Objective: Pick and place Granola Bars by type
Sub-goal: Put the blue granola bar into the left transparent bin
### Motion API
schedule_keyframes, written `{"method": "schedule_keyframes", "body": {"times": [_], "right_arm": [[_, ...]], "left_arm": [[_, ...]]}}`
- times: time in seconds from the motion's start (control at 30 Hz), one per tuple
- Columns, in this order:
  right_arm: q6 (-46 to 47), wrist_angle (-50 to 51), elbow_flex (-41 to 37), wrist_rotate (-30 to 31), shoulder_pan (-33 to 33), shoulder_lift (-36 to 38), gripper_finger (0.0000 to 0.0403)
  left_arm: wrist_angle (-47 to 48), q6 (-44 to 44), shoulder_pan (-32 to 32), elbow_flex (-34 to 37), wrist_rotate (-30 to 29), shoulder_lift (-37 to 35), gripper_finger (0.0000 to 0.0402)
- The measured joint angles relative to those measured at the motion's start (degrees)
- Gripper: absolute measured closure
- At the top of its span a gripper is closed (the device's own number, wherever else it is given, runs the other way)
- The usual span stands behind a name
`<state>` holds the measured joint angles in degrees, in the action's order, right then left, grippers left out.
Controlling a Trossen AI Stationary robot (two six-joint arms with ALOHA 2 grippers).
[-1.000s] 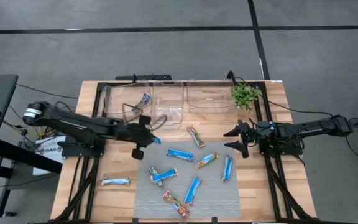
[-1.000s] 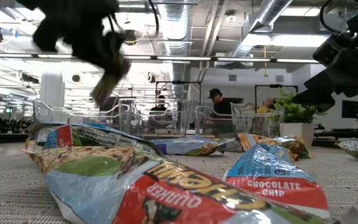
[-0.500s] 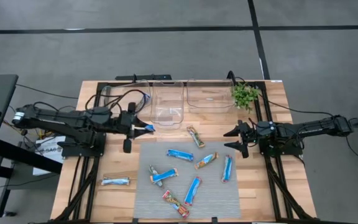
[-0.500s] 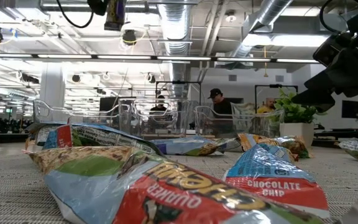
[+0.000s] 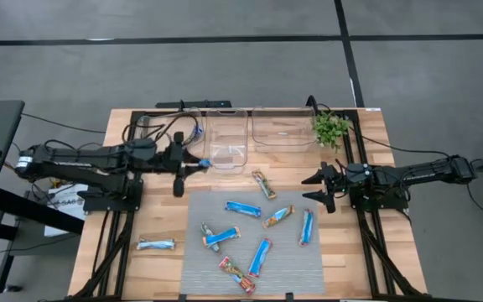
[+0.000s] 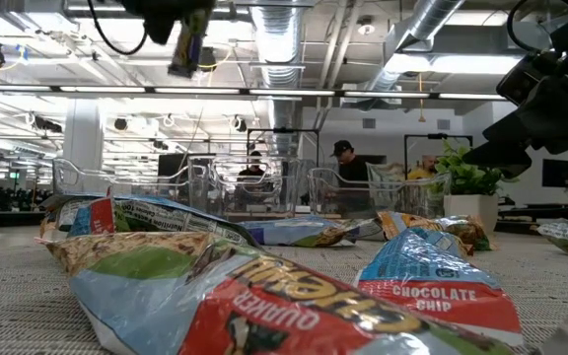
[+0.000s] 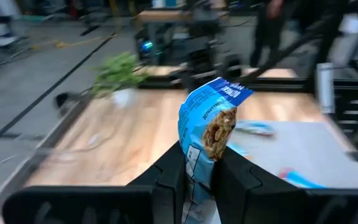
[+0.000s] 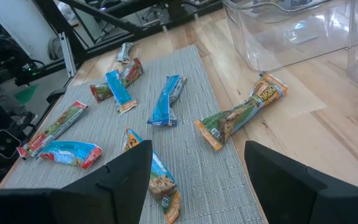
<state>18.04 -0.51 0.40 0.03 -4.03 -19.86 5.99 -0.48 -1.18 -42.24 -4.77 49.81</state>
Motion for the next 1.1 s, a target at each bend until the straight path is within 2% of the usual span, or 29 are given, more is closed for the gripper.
{"method": "schedule_keyframes", "body": {"times": [0.4, 0.63, 0.93, 1.1], "right_arm": [[0.0, -0.1, 0.0, 0.0, 0.0, 0.0, 0.0154], [0.0, -0.1, 0.0, 0.0, 0.0, 0.0, 0.0154], [0.0, -0.1, 0.0, 0.0, 0.0, 0.0, 0.0154], [0.0, -0.1, 0.0, 0.0, 0.0, 0.0, 0.0154]], "left_arm": [[-0.5, 1.0, -26.3, 0.0, -2.4, 2.0, 0.0345], [-0.5, -0.6, -39.3, 0.0, -8.0, 1.9, 0.0345], [0.3, -1.8, -41.8, 0.0, -7.9, 1.9, 0.0345], [5.6, -2.2, -41.8, 0.0, -7.1, 3.4, 0.0345]]}}
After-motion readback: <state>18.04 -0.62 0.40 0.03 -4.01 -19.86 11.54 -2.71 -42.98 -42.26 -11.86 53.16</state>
